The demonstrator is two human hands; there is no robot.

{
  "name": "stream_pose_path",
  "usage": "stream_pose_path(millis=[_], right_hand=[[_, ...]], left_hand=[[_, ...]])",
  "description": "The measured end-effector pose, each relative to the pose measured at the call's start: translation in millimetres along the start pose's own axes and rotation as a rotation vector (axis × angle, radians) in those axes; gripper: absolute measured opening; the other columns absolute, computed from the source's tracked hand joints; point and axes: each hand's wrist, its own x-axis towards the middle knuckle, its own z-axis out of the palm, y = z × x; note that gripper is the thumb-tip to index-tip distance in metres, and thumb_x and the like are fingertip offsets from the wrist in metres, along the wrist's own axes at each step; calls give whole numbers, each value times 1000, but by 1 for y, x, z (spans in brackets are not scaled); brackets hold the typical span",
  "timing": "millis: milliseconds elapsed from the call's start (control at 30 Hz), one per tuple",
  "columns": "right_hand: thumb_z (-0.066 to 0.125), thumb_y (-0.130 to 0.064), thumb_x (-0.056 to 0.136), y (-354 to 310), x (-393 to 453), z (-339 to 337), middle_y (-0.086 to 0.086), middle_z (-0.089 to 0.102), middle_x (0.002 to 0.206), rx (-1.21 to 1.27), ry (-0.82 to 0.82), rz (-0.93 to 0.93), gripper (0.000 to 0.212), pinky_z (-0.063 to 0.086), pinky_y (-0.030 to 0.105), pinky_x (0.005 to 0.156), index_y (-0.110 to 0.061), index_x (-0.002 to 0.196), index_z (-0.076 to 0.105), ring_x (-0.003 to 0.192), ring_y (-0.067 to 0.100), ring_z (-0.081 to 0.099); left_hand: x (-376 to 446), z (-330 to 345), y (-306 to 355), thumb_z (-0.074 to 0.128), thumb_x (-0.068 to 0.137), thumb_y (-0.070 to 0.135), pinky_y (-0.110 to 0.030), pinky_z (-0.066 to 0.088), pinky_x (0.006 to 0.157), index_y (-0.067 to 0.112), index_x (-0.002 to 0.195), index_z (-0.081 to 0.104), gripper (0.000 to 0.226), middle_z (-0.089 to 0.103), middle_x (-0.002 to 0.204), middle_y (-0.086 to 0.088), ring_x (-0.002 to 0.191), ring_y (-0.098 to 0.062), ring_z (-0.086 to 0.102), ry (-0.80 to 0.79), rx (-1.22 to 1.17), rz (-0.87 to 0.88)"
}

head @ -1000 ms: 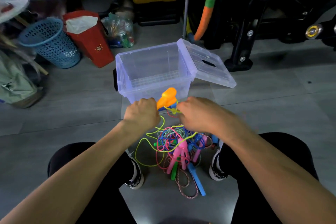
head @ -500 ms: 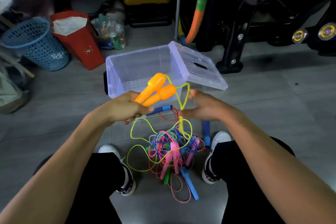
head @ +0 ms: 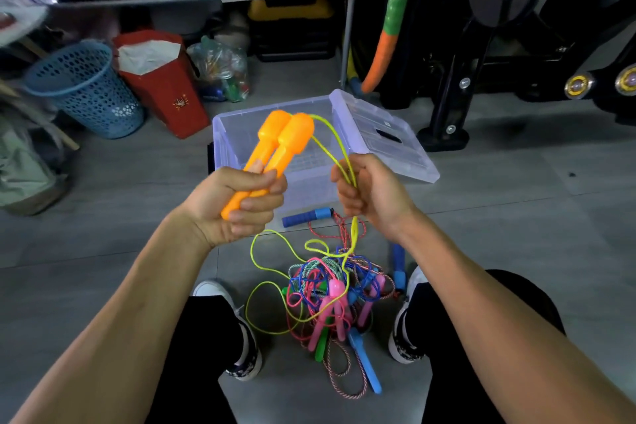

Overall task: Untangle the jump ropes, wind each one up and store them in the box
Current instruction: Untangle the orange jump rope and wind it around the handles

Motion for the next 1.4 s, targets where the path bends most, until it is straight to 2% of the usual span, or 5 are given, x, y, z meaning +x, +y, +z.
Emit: stream_pose_path(millis=[267,633,833,1033,1400], right_hand=[[41,-22,102,13,2,8,-13,52,54,-667,224,-99,31,34,14,49,-12,91,68,50,-1,46],[44,-20,96,14,-22,15,14,53,83,-1610,-70,-176,20,31,33,61,-18,77,42,86,38,58],[51,-29,97,7,-22,5,12,64,94,-1619,-198,-283,23,40,34,67,-12,88,63,92,30,58],[70,-34,87,-10,-16,-34,-6,68,72,-1235,-57,-217,19,44,21,66,-16,83,75,70,8,58],[69,-40,83,-16,-21,-65,9,57,61,-592,-72,-56,54,46,24,58,13,89,59,58,18,53]], left_hand=[[9,8,-2,71,79,15,-13,25,29,9,80,57,16,40,48,6,29,-4,28,-82,-105,-13],[55,-10,-23,55,90,10,-16,29,37,11,85,54,5,42,57,-2,37,-12,31,813,626,-226],[66,8,-52,48,81,8,-19,43,47,9,78,55,7,59,65,-7,51,-19,59,529,1572,-537],[66,7,-57,55,89,29,-31,42,74,31,108,57,20,66,104,-2,98,-28,62,322,2050,-166],[45,19,-49,74,84,16,-17,45,71,37,78,67,23,62,77,14,71,2,56,196,1193,213]])
